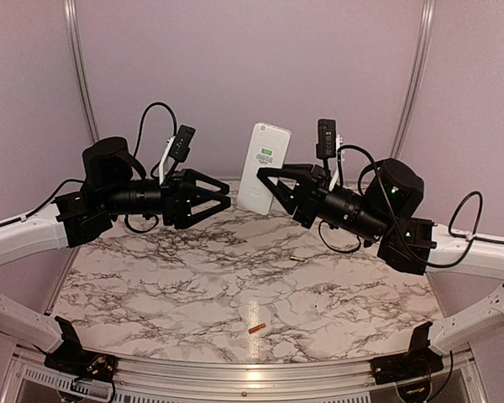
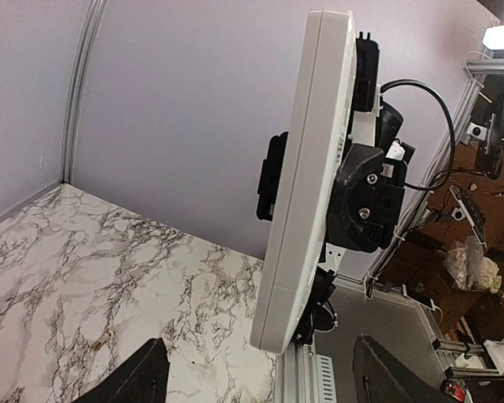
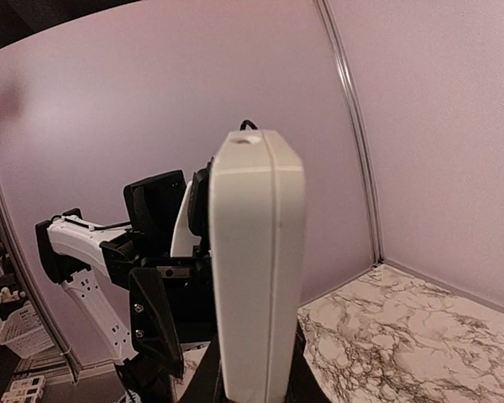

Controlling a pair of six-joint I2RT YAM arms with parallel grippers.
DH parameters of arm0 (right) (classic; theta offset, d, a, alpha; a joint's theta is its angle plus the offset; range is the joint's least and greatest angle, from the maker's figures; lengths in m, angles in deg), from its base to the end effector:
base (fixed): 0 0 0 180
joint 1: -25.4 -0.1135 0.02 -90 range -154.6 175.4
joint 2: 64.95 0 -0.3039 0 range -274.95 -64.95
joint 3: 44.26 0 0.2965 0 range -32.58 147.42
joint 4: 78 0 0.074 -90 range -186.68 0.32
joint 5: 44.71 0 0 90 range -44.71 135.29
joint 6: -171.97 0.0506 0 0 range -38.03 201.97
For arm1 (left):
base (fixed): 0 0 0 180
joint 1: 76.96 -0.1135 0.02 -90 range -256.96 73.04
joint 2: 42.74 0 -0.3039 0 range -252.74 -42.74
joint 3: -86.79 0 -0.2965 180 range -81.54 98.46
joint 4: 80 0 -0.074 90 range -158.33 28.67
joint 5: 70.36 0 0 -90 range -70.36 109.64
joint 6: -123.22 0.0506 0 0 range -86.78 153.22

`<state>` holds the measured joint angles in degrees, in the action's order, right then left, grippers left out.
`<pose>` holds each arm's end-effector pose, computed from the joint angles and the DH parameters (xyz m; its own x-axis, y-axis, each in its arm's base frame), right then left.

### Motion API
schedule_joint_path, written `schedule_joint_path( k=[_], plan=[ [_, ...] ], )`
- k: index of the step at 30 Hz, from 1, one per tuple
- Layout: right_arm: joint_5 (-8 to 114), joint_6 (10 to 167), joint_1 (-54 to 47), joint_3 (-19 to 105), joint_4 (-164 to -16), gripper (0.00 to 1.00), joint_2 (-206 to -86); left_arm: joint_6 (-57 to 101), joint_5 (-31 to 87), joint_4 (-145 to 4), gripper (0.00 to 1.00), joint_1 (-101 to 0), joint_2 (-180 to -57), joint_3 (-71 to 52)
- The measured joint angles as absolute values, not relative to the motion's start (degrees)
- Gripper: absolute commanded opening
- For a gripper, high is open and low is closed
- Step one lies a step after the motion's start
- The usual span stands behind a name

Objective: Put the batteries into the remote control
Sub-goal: Pass from the right arm to the left

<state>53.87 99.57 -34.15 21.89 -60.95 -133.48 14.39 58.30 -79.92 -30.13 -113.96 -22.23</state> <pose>0.1582 0.2840 0.4154 -0.1575 0.3220 -0.9335 -0.9210 0.2930 0.2565 0.2042 -0.2639 0.3993 -0.3254 -0.0215 -0.9453 0.9423 0.0757 -0.3261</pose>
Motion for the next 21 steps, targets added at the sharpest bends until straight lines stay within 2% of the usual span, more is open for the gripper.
schedule_joint_path(
  k=[10, 21],
  plan=[
    [60.21, 101.54, -34.15, 21.87, -57.45, 0.00, -135.56, 13.36, 60.11, -83.99, 0.58, -27.53, -117.19, -21.18],
    [62.53, 103.18, -34.15, 21.02, -54.94, 0.00, -135.82, 11.44, 61.47, -90.46, 0.23, -26.22, -118.15, -21.20]
  ],
)
